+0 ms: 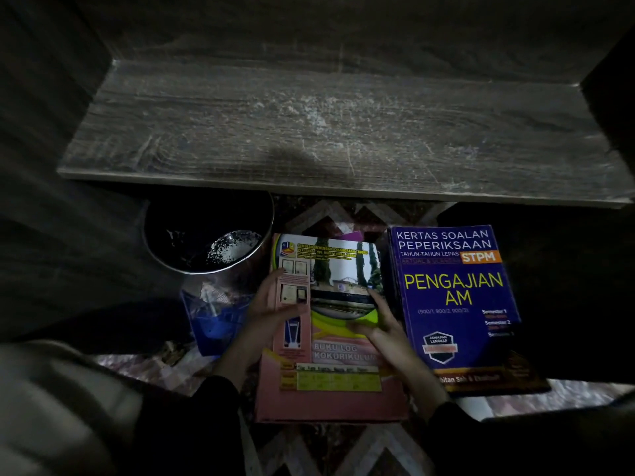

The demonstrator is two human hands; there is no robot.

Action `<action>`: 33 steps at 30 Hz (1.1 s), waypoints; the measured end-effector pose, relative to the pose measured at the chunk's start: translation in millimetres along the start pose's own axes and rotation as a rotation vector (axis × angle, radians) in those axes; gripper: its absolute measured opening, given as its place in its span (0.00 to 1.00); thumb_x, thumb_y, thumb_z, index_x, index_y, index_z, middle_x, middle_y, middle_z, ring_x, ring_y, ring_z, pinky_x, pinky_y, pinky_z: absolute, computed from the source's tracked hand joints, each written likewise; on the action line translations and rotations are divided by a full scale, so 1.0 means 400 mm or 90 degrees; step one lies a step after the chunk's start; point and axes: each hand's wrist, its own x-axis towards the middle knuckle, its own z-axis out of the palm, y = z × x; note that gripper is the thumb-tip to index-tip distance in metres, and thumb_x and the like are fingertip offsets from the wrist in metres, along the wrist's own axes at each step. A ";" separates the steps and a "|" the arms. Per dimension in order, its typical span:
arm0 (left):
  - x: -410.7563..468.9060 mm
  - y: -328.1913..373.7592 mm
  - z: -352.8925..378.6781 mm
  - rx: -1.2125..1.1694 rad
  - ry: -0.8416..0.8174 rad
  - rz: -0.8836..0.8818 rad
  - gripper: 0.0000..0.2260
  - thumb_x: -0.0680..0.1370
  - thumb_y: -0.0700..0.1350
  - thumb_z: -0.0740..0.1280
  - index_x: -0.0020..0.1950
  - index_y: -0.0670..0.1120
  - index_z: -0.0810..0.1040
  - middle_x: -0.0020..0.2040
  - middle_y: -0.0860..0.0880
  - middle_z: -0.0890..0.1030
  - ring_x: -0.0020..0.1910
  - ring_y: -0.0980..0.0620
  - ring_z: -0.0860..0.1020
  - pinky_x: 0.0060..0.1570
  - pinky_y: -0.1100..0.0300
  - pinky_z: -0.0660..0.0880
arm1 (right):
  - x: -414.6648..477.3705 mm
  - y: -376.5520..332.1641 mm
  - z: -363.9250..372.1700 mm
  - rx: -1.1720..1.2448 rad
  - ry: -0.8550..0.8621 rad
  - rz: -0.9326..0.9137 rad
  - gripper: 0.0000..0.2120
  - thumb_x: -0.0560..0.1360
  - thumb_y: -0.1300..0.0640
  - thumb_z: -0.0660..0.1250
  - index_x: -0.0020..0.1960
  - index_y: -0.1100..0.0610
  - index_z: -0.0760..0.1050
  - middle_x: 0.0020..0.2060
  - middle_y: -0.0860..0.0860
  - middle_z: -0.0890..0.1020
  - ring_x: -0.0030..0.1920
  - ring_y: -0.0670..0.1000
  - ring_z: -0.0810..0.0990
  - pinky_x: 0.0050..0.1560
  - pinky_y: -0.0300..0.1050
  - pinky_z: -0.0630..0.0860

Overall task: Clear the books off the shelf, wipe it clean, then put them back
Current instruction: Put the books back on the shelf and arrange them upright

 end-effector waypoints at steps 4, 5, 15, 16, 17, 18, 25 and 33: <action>0.003 -0.001 -0.009 0.009 0.005 -0.025 0.32 0.71 0.37 0.73 0.71 0.55 0.67 0.70 0.56 0.64 0.61 0.61 0.62 0.48 0.73 0.68 | -0.001 -0.020 -0.012 -0.004 -0.020 0.009 0.43 0.67 0.47 0.76 0.73 0.33 0.55 0.76 0.43 0.57 0.74 0.51 0.59 0.72 0.55 0.61; 0.002 -0.002 -0.008 0.009 0.008 -0.029 0.32 0.71 0.37 0.73 0.71 0.55 0.67 0.71 0.56 0.63 0.61 0.61 0.62 0.50 0.70 0.68 | -0.001 -0.024 -0.018 0.001 -0.026 0.013 0.43 0.67 0.48 0.76 0.74 0.34 0.55 0.76 0.43 0.57 0.74 0.51 0.59 0.72 0.54 0.60; 0.001 -0.024 0.008 0.011 -0.023 -0.026 0.34 0.72 0.32 0.71 0.73 0.52 0.62 0.68 0.54 0.65 0.62 0.57 0.65 0.36 0.79 0.69 | -0.025 -0.054 -0.010 -0.112 -0.070 0.074 0.45 0.72 0.54 0.72 0.75 0.35 0.45 0.77 0.49 0.56 0.70 0.55 0.67 0.57 0.46 0.72; 0.005 -0.029 0.007 0.020 -0.035 -0.028 0.35 0.72 0.32 0.71 0.73 0.53 0.61 0.71 0.54 0.64 0.63 0.56 0.66 0.38 0.77 0.69 | -0.025 -0.056 -0.013 -0.122 -0.075 0.077 0.46 0.72 0.55 0.72 0.75 0.34 0.45 0.77 0.49 0.56 0.69 0.55 0.69 0.52 0.42 0.73; 0.007 -0.031 0.006 0.023 -0.044 -0.032 0.36 0.72 0.31 0.71 0.74 0.53 0.61 0.70 0.53 0.65 0.63 0.55 0.68 0.37 0.76 0.71 | -0.023 -0.057 -0.016 -0.138 -0.083 0.081 0.47 0.72 0.57 0.72 0.75 0.33 0.44 0.77 0.50 0.56 0.67 0.54 0.71 0.48 0.40 0.74; 0.008 -0.033 0.005 0.021 -0.052 -0.037 0.37 0.72 0.29 0.70 0.74 0.52 0.60 0.67 0.54 0.67 0.59 0.57 0.71 0.36 0.76 0.72 | -0.023 -0.057 -0.021 -0.149 -0.094 0.083 0.47 0.72 0.60 0.72 0.74 0.32 0.44 0.77 0.51 0.56 0.64 0.53 0.73 0.46 0.41 0.76; 0.007 -0.030 -0.003 0.058 -0.097 -0.052 0.38 0.74 0.26 0.65 0.77 0.51 0.56 0.72 0.56 0.58 0.65 0.58 0.62 0.41 0.75 0.72 | -0.033 -0.080 -0.051 -0.165 -0.162 0.084 0.51 0.67 0.66 0.72 0.75 0.36 0.47 0.73 0.56 0.65 0.64 0.56 0.75 0.62 0.57 0.74; -0.008 0.002 -0.002 0.100 -0.083 -0.077 0.36 0.73 0.36 0.71 0.76 0.52 0.57 0.70 0.57 0.63 0.60 0.58 0.73 0.47 0.75 0.71 | -0.041 -0.158 -0.079 -0.275 -0.229 0.130 0.52 0.68 0.58 0.75 0.77 0.41 0.42 0.77 0.52 0.51 0.76 0.57 0.53 0.72 0.52 0.60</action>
